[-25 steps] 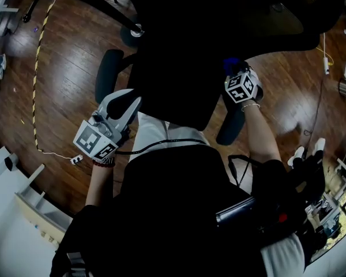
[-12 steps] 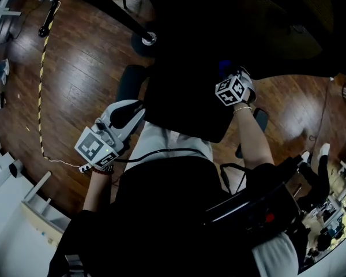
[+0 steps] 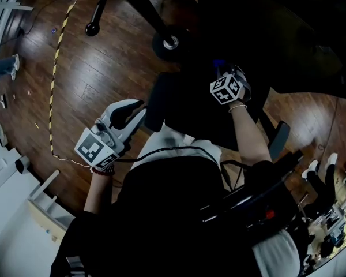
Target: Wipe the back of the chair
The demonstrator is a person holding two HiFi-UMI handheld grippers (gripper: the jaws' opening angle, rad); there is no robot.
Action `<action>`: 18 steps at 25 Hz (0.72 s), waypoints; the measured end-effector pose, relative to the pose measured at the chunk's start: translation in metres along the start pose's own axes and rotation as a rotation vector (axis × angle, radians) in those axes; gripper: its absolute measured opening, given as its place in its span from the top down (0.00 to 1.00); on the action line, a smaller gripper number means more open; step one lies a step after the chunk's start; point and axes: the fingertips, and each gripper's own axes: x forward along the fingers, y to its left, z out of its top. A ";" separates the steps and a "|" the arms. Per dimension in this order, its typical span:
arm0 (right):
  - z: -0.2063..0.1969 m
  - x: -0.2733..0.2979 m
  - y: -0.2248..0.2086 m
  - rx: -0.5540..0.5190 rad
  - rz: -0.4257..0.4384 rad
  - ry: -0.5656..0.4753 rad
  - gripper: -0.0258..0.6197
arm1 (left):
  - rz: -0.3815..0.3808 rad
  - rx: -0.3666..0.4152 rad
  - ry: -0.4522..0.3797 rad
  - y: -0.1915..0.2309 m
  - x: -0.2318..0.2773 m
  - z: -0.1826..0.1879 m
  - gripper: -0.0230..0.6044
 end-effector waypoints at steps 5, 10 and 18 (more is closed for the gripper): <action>0.056 0.012 0.033 -0.022 0.049 -0.073 0.92 | 0.024 -0.010 -0.012 0.004 -0.024 -0.004 0.87; 0.118 0.011 0.050 -0.032 0.068 -0.218 0.92 | 0.039 -0.025 -0.026 0.005 -0.032 -0.008 0.87; 0.219 -0.099 0.014 0.144 0.045 -0.696 0.92 | -0.048 0.030 0.008 -0.010 -0.012 -0.015 0.87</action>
